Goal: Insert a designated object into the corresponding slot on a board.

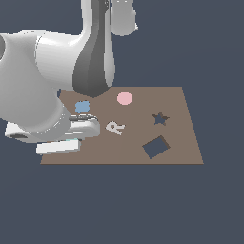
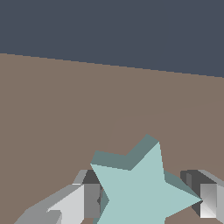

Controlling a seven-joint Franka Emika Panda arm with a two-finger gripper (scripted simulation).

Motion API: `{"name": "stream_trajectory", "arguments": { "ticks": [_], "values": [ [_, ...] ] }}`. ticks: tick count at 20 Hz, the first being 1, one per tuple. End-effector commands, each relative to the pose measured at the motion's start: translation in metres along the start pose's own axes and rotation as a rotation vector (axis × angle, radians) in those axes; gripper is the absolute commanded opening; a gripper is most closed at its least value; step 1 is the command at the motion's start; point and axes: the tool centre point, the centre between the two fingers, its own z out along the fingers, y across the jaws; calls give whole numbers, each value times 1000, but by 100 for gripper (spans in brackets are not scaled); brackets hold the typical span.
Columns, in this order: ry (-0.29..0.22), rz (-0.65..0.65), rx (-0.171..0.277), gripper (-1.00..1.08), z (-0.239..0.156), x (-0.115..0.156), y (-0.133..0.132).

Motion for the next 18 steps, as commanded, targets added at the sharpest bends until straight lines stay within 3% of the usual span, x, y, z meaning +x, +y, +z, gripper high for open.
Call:
{"name": "stream_trajectory", "arguments": {
  "ticks": [1, 18],
  "values": [
    [0, -1, 0, -100, 1, 0, 0],
    [0, 72, 0, -100, -1, -13, -6]
  ]
}}
